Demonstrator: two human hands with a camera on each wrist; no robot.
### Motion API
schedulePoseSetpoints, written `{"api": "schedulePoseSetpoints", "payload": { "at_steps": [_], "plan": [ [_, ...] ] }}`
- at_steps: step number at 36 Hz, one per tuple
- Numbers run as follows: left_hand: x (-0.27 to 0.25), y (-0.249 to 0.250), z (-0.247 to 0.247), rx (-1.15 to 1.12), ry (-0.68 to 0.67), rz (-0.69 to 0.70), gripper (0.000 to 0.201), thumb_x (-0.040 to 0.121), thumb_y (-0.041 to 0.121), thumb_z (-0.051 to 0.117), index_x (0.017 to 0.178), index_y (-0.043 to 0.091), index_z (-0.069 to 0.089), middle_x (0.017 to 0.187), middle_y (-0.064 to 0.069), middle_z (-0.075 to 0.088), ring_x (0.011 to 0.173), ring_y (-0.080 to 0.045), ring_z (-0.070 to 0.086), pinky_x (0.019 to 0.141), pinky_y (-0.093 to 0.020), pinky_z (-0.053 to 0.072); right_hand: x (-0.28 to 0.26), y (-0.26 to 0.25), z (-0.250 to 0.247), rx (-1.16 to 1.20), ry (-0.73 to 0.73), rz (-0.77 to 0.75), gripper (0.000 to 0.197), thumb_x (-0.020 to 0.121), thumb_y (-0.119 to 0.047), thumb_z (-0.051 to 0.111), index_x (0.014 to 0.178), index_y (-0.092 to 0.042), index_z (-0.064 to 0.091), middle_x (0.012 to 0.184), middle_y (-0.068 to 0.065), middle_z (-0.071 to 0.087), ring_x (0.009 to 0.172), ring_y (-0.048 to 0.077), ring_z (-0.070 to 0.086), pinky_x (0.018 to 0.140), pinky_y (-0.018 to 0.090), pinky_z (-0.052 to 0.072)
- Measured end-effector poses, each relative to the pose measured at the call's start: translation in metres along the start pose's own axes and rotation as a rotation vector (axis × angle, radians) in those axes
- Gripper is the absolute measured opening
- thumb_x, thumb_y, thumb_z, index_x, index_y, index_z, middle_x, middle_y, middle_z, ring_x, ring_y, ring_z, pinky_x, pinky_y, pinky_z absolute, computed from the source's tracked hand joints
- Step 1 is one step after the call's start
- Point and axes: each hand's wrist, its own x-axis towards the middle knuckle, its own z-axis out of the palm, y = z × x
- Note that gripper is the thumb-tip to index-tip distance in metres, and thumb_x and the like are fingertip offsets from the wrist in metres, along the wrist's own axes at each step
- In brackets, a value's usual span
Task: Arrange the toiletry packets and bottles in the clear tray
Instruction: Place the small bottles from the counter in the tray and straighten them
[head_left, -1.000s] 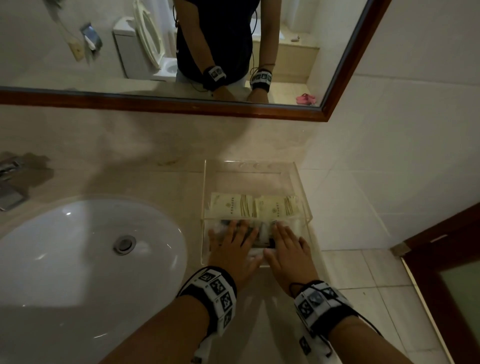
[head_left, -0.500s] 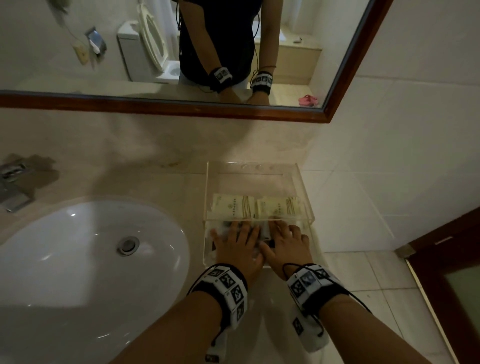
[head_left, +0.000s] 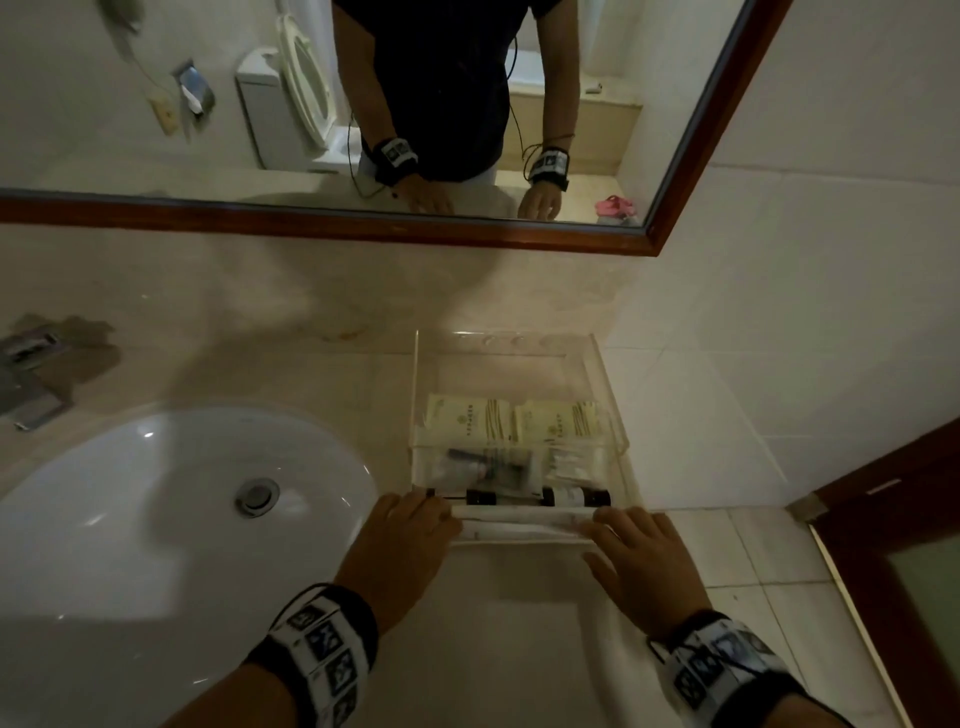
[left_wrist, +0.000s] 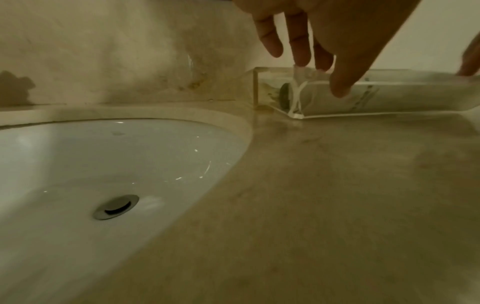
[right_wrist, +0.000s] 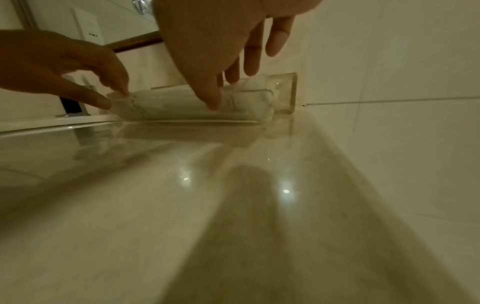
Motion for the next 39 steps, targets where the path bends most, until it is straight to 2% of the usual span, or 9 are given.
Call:
{"api": "schedulePoseSetpoints", "payload": {
  "at_steps": [3, 7, 11, 13, 15, 21, 25, 29, 39],
  "plan": [
    [-0.001, -0.005, 0.006, 0.034, 0.04, 0.035, 0.025, 0.073, 0.017, 0.041, 0.077, 0.027, 0.064, 0.078, 0.007, 0.064, 0.068, -0.014, 0.059, 0.065, -0.025, 0.043, 0.002, 0.005, 0.008, 0.022, 0.039, -0.011, 0.05, 0.053, -0.017, 0.085, 0.089, -0.023, 0.051, 0.079, -0.003, 0.065, 0.071, 0.018, 0.05, 0.054, 0.029, 0.048],
    [0.002, -0.008, 0.008, 0.071, 0.096, 0.101, 0.015, 0.072, 0.015, 0.044, 0.076, 0.025, 0.056, 0.073, 0.005, 0.062, 0.06, -0.016, 0.057, 0.058, -0.026, 0.045, 0.005, 0.004, 0.009, -0.036, 0.019, -0.007, 0.037, 0.044, -0.013, 0.091, 0.07, -0.019, 0.065, 0.071, -0.003, 0.063, 0.057, 0.018, 0.056, 0.047, 0.027, 0.046],
    [0.009, -0.01, 0.006, 0.109, 0.105, 0.1, 0.014, 0.07, 0.015, 0.052, 0.079, 0.025, 0.054, 0.074, 0.004, 0.062, 0.061, -0.017, 0.059, 0.066, -0.027, 0.031, 0.013, 0.009, 0.009, -0.087, 0.016, 0.033, 0.035, 0.042, -0.012, 0.09, 0.066, -0.02, 0.065, 0.069, -0.003, 0.063, 0.055, 0.02, 0.057, 0.047, 0.028, 0.044],
    [0.016, -0.012, 0.003, 0.127, 0.068, 0.074, 0.025, 0.06, 0.015, 0.073, 0.077, 0.026, 0.058, 0.072, 0.005, 0.061, 0.061, -0.017, 0.059, 0.063, -0.027, 0.038, 0.021, 0.012, 0.009, -0.109, 0.032, 0.036, 0.034, 0.043, -0.011, 0.089, 0.065, -0.02, 0.065, 0.067, -0.003, 0.062, 0.056, 0.022, 0.057, 0.047, 0.029, 0.043],
    [0.023, -0.014, -0.001, 0.122, 0.027, 0.047, 0.036, 0.047, 0.013, 0.084, 0.073, 0.025, 0.061, 0.071, 0.004, 0.061, 0.06, -0.018, 0.059, 0.059, -0.027, 0.042, 0.028, 0.013, 0.009, -0.137, 0.034, 0.02, 0.034, 0.042, -0.012, 0.089, 0.063, -0.02, 0.064, 0.066, -0.003, 0.062, 0.056, 0.022, 0.058, 0.047, 0.029, 0.043],
    [0.036, -0.021, -0.008, 0.132, -0.035, 0.021, 0.037, 0.04, 0.012, 0.087, 0.068, 0.024, 0.065, 0.07, 0.004, 0.063, 0.06, -0.018, 0.062, 0.054, -0.025, 0.047, 0.041, 0.013, 0.007, -0.181, 0.01, 0.012, 0.032, 0.039, -0.013, 0.088, 0.06, -0.022, 0.065, 0.062, -0.005, 0.061, 0.054, 0.02, 0.058, 0.046, 0.027, 0.043],
    [0.045, -0.026, -0.005, 0.18, -0.058, 0.009, 0.037, 0.04, 0.012, 0.083, 0.067, 0.026, 0.063, 0.069, 0.005, 0.061, 0.062, -0.018, 0.06, 0.061, -0.028, 0.036, 0.05, 0.014, 0.01, -0.187, -0.004, 0.039, 0.033, 0.038, -0.012, 0.088, 0.061, -0.021, 0.067, 0.062, -0.004, 0.061, 0.053, 0.02, 0.058, 0.046, 0.024, 0.043],
    [0.052, -0.029, -0.007, 0.171, -0.067, 0.009, 0.037, 0.039, 0.008, 0.086, 0.064, 0.024, 0.065, 0.067, 0.003, 0.063, 0.058, -0.019, 0.061, 0.053, -0.025, 0.045, 0.057, 0.015, 0.011, -0.205, -0.03, 0.046, 0.032, 0.039, -0.013, 0.088, 0.062, -0.022, 0.067, 0.062, -0.005, 0.061, 0.053, 0.02, 0.058, 0.046, 0.023, 0.042],
    [0.066, -0.033, -0.011, 0.175, -0.115, -0.006, 0.038, 0.035, 0.009, 0.086, 0.06, 0.023, 0.061, 0.063, 0.003, 0.06, 0.056, -0.019, 0.059, 0.05, -0.025, 0.043, 0.074, 0.015, 0.006, -0.199, -0.135, 0.105, 0.034, 0.033, -0.01, 0.088, 0.054, -0.02, 0.063, 0.057, -0.004, 0.059, 0.049, 0.02, 0.057, 0.041, 0.023, 0.04]
  ]
}}
